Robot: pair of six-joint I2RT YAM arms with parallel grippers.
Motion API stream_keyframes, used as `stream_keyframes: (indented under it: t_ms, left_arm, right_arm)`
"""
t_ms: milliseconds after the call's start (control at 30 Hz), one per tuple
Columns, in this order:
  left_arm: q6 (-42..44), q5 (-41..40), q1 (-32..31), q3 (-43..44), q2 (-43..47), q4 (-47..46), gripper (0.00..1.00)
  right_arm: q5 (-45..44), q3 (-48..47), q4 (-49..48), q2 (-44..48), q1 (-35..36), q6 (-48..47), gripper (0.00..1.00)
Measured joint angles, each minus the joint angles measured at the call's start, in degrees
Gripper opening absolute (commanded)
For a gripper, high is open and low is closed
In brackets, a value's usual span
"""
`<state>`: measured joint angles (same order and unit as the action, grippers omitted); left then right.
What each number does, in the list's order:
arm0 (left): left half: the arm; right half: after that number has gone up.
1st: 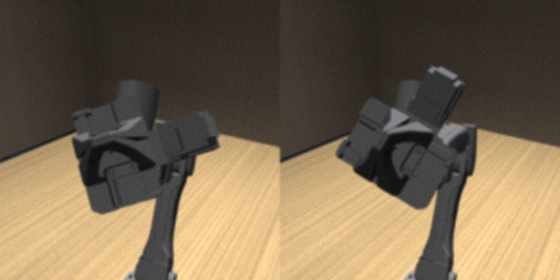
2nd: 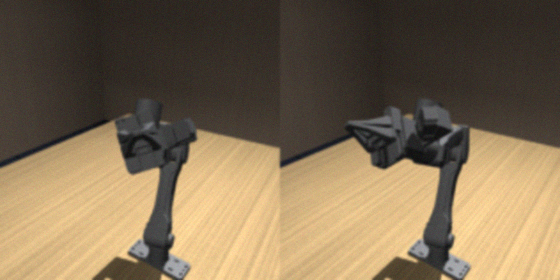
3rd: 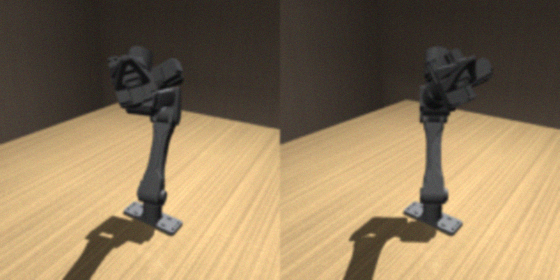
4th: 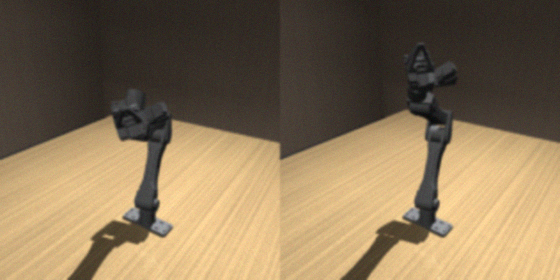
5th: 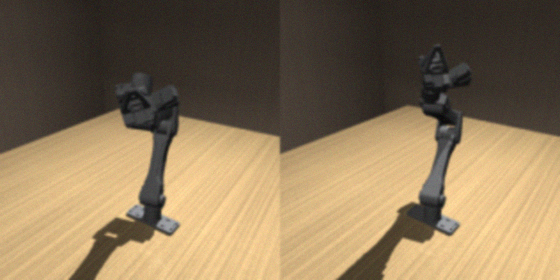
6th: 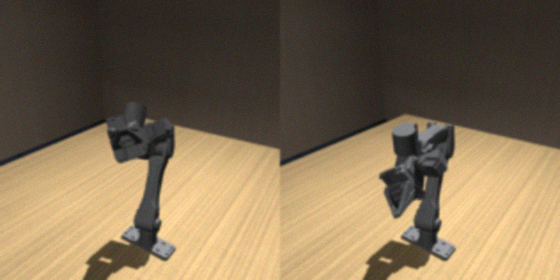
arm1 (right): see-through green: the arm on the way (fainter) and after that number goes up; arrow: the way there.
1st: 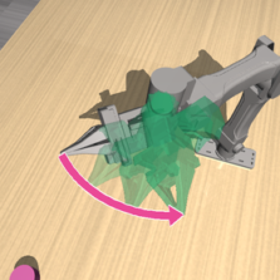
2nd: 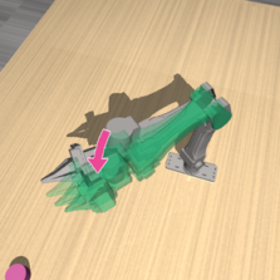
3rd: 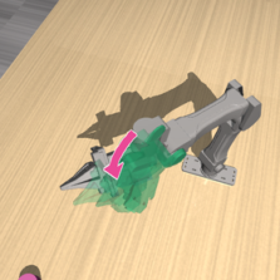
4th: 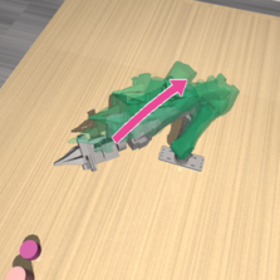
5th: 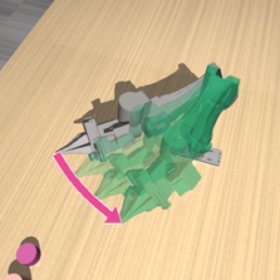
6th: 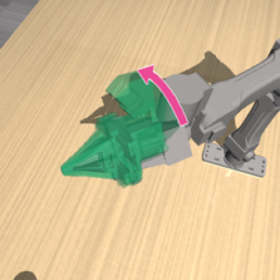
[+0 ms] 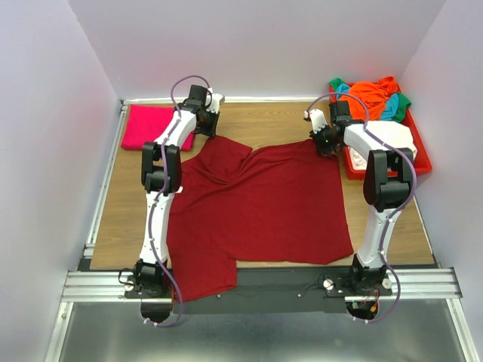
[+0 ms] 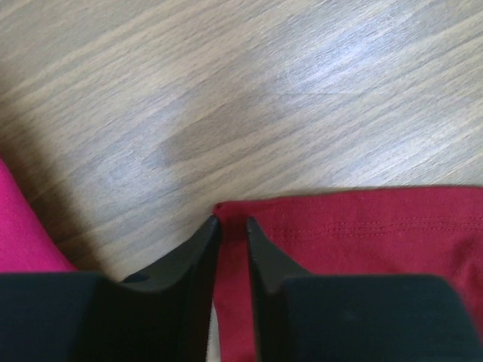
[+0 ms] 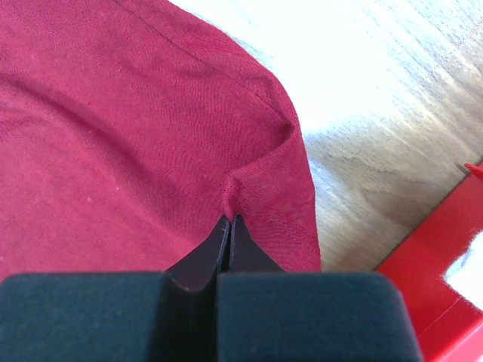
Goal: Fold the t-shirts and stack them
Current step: Flatten the tshirt out
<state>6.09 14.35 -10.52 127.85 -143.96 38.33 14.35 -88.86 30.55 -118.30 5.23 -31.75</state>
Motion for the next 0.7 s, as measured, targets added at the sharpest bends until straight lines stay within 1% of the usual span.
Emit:
stream_keyframes:
  t_ms: [33, 167, 467, 600, 700]
  left_arm:
    - [0.0, -0.2, -0.1, 0.2, -0.1, 0.3, 0.16]
    - [-0.4, -0.4, -0.4, 0.7, -0.3, 1.0, 0.00]
    - [-0.6, -1.9, -0.5, 0.1, 0.3, 0.4, 0.00]
    - [-1.0, -3.3, -0.5, -7.7, 5.3, -2.7, 0.00]
    - [-1.6, -4.0, -0.5, -15.6, 12.0, -6.0, 0.00]
  right_arm:
    - [0.0, 0.0, 0.0, 0.0, 0.0, 0.0, 0.01]
    - [0.2, 0.0, 0.0, 0.0, 0.0, 0.0, 0.01]
    - [0.5, 0.0, 0.0, 0.0, 0.0, 0.0, 0.01]
    - [0.5, 0.0, 0.0, 0.0, -0.1, 0.0, 0.01]
    - [0.3, 0.0, 0.0, 0.0, -0.1, 0.0, 0.01]
